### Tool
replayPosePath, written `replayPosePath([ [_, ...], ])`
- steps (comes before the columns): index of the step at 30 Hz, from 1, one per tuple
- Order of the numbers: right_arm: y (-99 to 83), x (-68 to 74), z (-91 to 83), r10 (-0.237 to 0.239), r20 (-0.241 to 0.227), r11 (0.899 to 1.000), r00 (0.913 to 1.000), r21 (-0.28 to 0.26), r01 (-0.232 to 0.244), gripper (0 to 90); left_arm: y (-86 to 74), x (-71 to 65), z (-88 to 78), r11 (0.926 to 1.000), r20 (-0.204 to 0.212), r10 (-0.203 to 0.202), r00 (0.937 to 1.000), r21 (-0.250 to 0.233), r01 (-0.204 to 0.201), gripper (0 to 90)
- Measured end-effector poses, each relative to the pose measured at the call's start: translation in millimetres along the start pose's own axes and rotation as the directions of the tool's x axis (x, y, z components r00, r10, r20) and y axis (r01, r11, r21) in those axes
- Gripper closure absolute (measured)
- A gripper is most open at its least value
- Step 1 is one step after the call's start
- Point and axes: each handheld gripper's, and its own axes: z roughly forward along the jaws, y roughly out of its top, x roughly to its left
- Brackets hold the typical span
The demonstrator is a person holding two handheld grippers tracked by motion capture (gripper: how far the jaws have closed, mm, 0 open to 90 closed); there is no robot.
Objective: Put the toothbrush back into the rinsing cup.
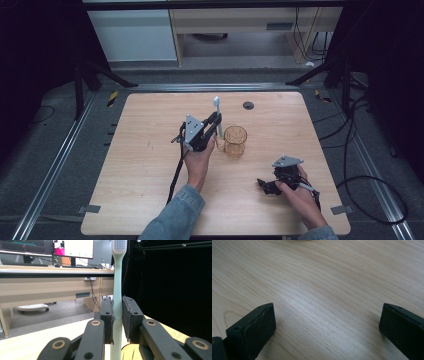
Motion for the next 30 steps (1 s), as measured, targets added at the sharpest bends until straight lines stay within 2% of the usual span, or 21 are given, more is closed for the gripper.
replayPosePath([
  [21, 0.0, 0.2, 0.1, -0.006, -0.004, 1.000, 1.0000, -0.001, 0.006, 1.1, -27.8, 3.1, 1.5, 0.9990, -0.016, -0.011, 0.9998, 0.043, 0.012, 78.6],
  [30, 0.0, 0.3, 0.1, -0.006, -0.007, 1.000, 1.0000, -0.002, 0.006, 1.1, -33.9, 2.8, -0.4, 0.9986, -0.022, -0.013, 0.9997, 0.051, 0.014, 78.5],
])
